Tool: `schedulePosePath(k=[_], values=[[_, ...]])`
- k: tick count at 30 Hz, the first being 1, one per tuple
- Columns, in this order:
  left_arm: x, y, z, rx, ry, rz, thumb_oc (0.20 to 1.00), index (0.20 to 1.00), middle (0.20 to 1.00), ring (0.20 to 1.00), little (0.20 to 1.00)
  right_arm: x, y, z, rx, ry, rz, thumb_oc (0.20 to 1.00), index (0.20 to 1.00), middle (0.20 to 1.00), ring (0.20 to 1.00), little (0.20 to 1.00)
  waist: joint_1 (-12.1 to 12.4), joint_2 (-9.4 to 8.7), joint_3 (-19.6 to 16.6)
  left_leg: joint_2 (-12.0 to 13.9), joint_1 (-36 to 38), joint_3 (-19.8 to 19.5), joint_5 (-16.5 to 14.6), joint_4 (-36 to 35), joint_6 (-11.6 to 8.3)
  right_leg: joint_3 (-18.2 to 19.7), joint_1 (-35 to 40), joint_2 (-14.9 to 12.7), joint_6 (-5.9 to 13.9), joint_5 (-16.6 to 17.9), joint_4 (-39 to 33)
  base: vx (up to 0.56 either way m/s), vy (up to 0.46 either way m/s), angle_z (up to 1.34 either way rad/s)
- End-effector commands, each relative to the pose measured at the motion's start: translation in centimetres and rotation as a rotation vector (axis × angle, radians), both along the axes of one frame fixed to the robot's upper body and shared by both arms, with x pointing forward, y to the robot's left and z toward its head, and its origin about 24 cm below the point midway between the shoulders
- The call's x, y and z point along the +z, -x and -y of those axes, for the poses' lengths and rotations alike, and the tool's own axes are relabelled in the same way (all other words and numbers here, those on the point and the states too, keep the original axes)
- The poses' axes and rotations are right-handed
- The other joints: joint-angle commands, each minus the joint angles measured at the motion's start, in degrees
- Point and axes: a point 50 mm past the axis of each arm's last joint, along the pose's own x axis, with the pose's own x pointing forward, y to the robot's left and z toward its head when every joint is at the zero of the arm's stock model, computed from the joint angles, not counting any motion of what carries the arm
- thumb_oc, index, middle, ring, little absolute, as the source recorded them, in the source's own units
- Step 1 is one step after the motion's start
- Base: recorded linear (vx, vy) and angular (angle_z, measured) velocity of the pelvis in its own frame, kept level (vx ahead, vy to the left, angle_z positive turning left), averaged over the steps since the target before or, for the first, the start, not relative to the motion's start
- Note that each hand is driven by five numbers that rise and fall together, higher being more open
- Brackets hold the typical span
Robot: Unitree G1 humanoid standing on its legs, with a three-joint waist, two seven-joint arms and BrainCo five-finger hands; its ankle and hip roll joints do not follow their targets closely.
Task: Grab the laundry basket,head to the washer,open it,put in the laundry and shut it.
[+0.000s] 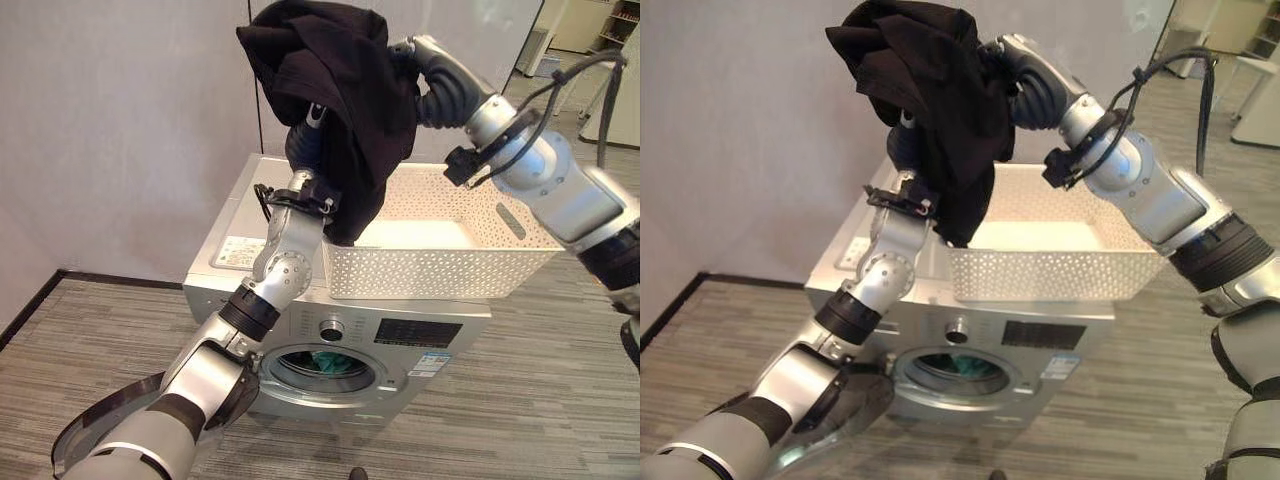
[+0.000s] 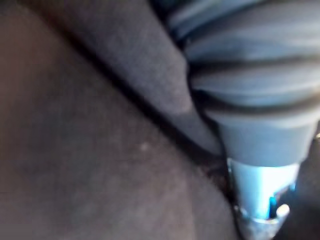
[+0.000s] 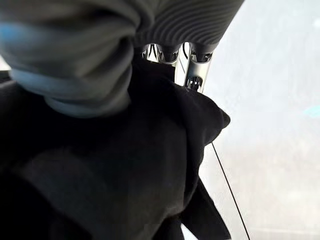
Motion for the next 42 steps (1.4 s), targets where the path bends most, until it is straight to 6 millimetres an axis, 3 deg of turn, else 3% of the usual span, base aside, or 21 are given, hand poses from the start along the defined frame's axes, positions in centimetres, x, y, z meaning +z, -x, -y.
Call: schedulePosePath(k=[1, 2, 3, 5, 6, 14, 20, 24, 30, 37, 42], values=[[4.7, 0.6, 1.2, -0.006, -0.031, 0.199, 1.0, 1.0, 1.0, 1.0, 1.0, 1.1, -0.8, 1.2, -0.073, 0.072, 0.016, 0.2, 0.2, 0.2, 0.2, 0.2, 1.23, -2.12, -1.53, -0.51, 1.47, -0.22, -2.74, 0.09, -0.17, -0.75, 4.44, -2.71, 5.27, -4.94, 0.26, 0.0, 0.0, 0.0], [4.7, 0.6, 1.3, -0.013, -0.029, 0.197, 0.526, 0.526, 0.526, 0.526, 0.526, 1.0, -1.0, 1.3, -0.079, 0.079, 0.008, 0.2, 0.2, 0.2, 0.2, 0.2, 1.3, -2.19, -1.6, -0.45, 1.54, -0.19, -2.75, 0.09, -0.2, -0.86, 4.5, -2.64, 5.28, -5.01, 0.26, 0.0, 0.0, 0.0], [4.6, 0.7, 1.4, -0.022, -0.026, 0.198, 0.2, 0.2, 0.2, 0.2, 0.2, 0.8, -1.1, 1.4, -0.082, 0.077, -0.003, 0.2, 0.2, 0.2, 0.2, 0.2, 1.35, -2.24, -1.63, -0.41, 1.56, -0.25, -2.75, 0.09, -0.22, -0.98, 4.57, -2.6, 5.26, -5.05, 0.28, 0.0, 0.0, 0.0], [4.4, 0.8, 1.5, -0.026, -0.029, 0.2, 0.2, 0.2, 0.2, 0.2, 0.2, 0.5, -1.2, 1.5, -0.088, 0.073, -0.014, 0.2, 0.2, 0.2, 0.2, 0.2, 1.44, -2.4, -1.77, -0.37, 1.62, -0.46, -2.72, 0.09, -0.28, -1.17, 4.78, -2.47, 5.18, -5.22, 0.33, 0.0, 0.0, 0.0], [4.4, 0.9, 1.7, -0.036, -0.028, 0.203, 0.2, 0.2, 0.2, 0.2, 0.2, 0.4, -1.3, 1.7, -0.103, 0.079, -0.01, 1.0, 1.0, 1.0, 1.0, 1.0, 1.5, -2.46, -1.76, -0.33, 1.74, -0.6, -2.7, 0.09, -0.28, -1.44, 4.96, -2.41, 5.13, -5.33, 0.44, 0.0, 0.0, 0.0], [4.1, 0.8, 1.4, -0.033, -0.007, 0.196, 0.2, 0.2, 0.2, 0.2, 0.2, 0.4, -1.3, 2.4, -0.144, 0.092, 0.023, 1.0, 1.0, 1.0, 1.0, 1.0, 1.37, -2.52, -1.94, -0.37, 1.94, -0.85, -2.74, 0.09, -0.3, -1.63, 5.32, -2.5, 5.07, -5.5, 0.51, -0.01, 0.001, 0.01], [4.3, 0.9, 0.5, -0.004, 0.002, 0.213, 0.2, 0.2, 0.2, 0.2, 0.2, 1.0, -0.6, 4.2, -0.222, 0.098, 0.106, 1.0, 1.0, 1.0, 1.0, 1.0, 0.98, -2.2, -2.05, -0.35, 2.06, -0.88, -2.79, 0.09, -0.22, -1.52, 5.37, -2.58, 5.07, -5.44, 0.52, 0.0, 0.0, 0.0], [4.8, 1.4, -0.6, 0.026, 0.022, 0.255, 0.2, 0.2, 0.2, 0.2, 0.2, 2.5, 0.5, 7.1, -0.344, 0.024, 0.257, 1.0, 1.0, 1.0, 1.0, 1.0, 0.55, -1.46, -2.12, -0.46, 2.24, -0.96, -3.01, 0.09, 0.05, -1.21, 5.49, -2.62, 5.11, -5.49, 0.39, 0.0, 0.0, 0.0], [4.4, 2.6, 0.5, -0.021, 0.009, 0.283, 0.2, 0.2, 0.2, 0.2, 0.2, 3.3, 1.3, 9.9, -0.509, -0.039, 0.393, 1.0, 1.0, 1.0, 1.0, 1.0, 0.53, -1.2, -2.22, -0.41, 2.48, -1.16, -3.12, 0.09, 0.31, -1.16, 5.83, -2.58, 4.9, -5.79, 0.46, 0.0, 0.0, 0.0], [4.4, 3.9, 0.9, -0.082, 0.074, 0.313, 0.2, 0.2, 0.2, 0.2, 0.2, 5.0, 3.2, 11.9, -0.612, -0.125, 0.596, 1.0, 1.0, 1.0, 1.0, 1.0, -0.02, -0.06, -2.03, -0.42, 2.5, -1.31, -3.14, 0.09, 0.43, -1.19, 5.96, -2.64, 4.8, -6.09, 0.42, 0.0, 0.0, 0.0], [4.3, 5.8, 0.2, -0.117, 0.101, 0.389, 0.2, 0.2, 0.2, 0.2, 0.2, 5.9, 7.0, 15.2, -0.756, -0.208, 0.861, 1.0, 1.0, 1.0, 1.0, 1.0, -0.18, 0.71, -1.71, -0.71, 2.05, -1.94, -3.23, 0.09, 0.75, -1.44, 5.92, -2.98, 4.83, -6.31, 0.47, 0.0, 0.0, 0.03]])
